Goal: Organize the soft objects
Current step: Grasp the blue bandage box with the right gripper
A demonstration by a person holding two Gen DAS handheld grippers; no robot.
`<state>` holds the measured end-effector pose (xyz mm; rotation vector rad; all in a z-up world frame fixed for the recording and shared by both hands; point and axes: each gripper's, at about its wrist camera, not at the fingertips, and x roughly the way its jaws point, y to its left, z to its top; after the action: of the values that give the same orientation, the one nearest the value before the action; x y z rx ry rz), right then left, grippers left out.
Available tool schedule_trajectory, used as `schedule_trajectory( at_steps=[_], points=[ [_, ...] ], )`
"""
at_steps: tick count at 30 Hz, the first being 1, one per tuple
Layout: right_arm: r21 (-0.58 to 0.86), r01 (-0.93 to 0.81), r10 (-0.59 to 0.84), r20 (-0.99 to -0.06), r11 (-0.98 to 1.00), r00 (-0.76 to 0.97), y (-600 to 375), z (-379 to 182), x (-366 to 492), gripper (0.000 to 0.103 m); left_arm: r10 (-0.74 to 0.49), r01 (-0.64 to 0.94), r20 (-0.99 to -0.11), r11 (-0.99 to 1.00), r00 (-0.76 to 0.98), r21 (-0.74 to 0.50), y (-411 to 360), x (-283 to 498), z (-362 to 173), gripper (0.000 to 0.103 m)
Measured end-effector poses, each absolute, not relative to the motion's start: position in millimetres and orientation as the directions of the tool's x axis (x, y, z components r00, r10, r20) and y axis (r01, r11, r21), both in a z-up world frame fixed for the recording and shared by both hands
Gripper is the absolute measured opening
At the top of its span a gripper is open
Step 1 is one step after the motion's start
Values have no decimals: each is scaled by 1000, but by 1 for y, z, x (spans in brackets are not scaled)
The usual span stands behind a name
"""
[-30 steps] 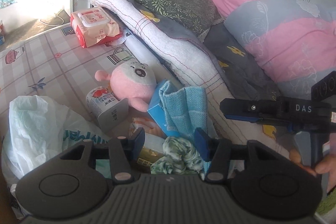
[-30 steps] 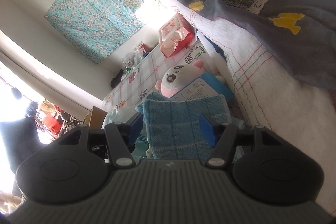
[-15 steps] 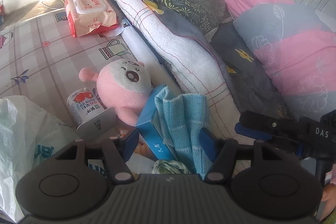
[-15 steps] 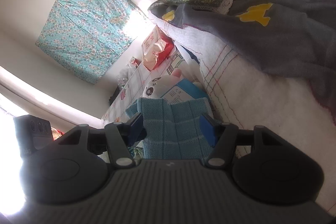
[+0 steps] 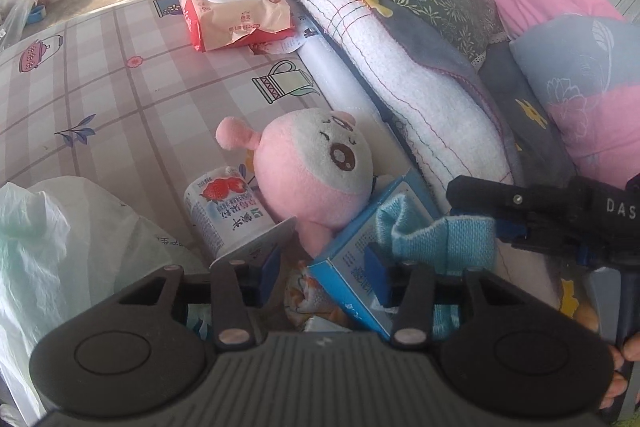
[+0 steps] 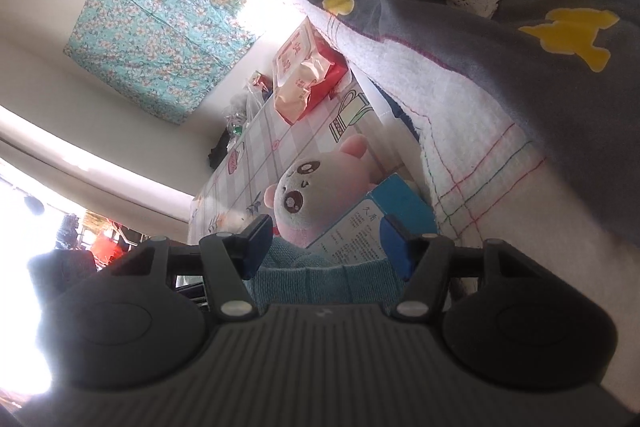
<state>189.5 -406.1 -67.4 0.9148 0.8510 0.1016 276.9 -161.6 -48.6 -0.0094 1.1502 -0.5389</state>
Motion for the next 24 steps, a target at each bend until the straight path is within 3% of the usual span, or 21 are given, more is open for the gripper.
schedule_trajectory(
  at_steps=[3,7,8,9,12,24],
  points=[
    [729,273,439,-621,628,650,-398,-78,196,60,-428,380,-870,868,246,-320,-161,283,-54,54],
    [745,278,451,-610,607,651,-394,-88,196,60,-461,335,-866,860,192,-384,-159,291,-64,55],
    [750,280,452,-606,600,654,-394,-89,195,60,-468,328,-864,858,185,-395,-159,292,-65,51],
    [754,281,452,-601,593,659,-394,-90,194,60,-479,324,-859,853,179,-409,-159,293,-66,41],
    [761,287,444,-593,582,672,-396,-91,193,60,-501,316,-841,847,206,-427,-160,291,-59,33],
    [787,228,425,-523,573,739,-397,-60,171,60,-505,389,-748,851,430,-351,-141,255,14,22]
  ],
)
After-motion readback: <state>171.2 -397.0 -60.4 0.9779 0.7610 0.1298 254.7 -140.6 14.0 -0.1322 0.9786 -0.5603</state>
